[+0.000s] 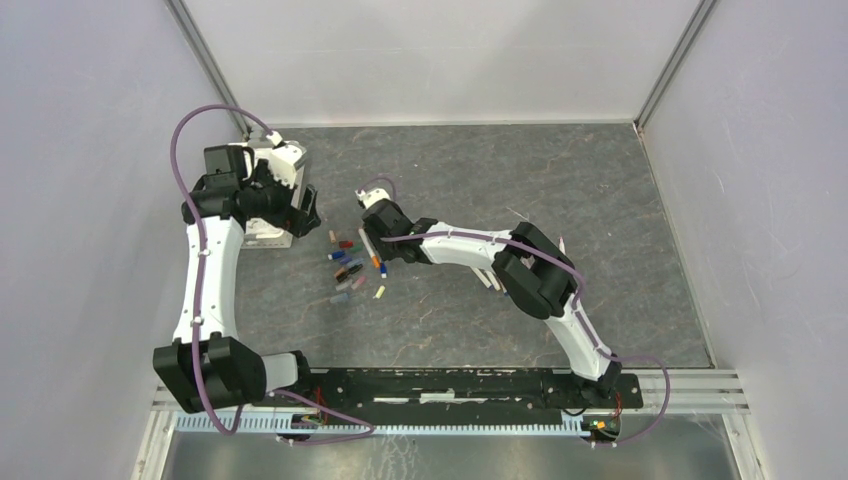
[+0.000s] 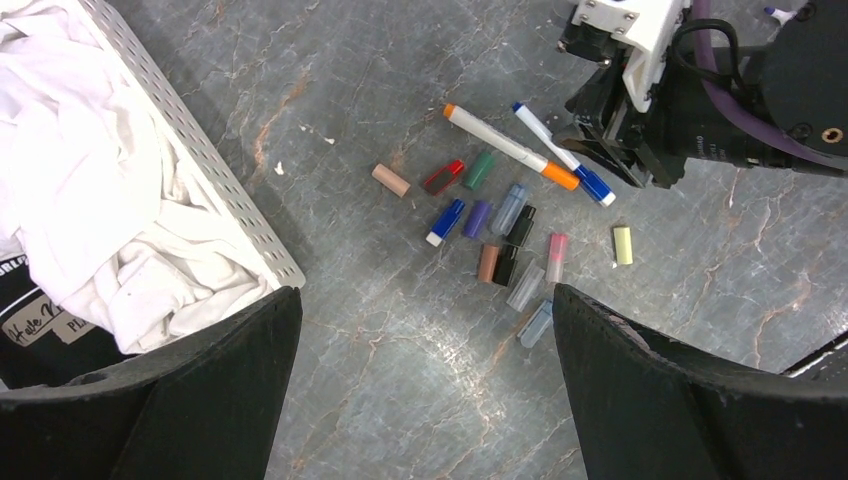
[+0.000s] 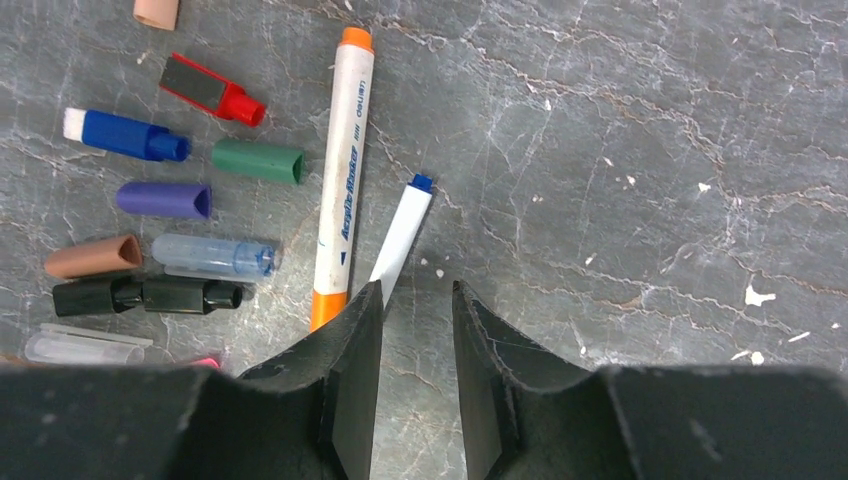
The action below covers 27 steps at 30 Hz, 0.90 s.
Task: Open the pen caps
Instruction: Pick up the pen from the center of the board.
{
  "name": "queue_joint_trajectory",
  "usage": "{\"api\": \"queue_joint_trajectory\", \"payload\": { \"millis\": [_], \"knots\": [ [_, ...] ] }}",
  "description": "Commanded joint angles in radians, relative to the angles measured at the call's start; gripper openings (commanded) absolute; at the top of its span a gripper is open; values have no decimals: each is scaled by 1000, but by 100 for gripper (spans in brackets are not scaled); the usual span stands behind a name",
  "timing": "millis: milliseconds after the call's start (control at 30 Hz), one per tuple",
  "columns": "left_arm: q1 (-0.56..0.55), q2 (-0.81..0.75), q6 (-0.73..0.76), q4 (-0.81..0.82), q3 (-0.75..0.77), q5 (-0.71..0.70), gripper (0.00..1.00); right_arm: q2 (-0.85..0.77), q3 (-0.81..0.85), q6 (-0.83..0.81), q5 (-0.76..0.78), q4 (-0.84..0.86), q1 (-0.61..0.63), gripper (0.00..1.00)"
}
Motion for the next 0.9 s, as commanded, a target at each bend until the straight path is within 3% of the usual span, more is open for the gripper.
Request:
{"api": "queue_joint_trajectory", "payload": {
  "millis": [0,467,867],
  "knots": [
    [5,-45,-46,36,-14,-1,100,52,54,23,12,-23,4,36],
    [5,-61,-47,45,-37,-12,100,-135,-54,35,160,52,24,31],
    [5,-65,-43,37,-37,-5,100,-11,60,42,59,7,37,31]
  ]
}}
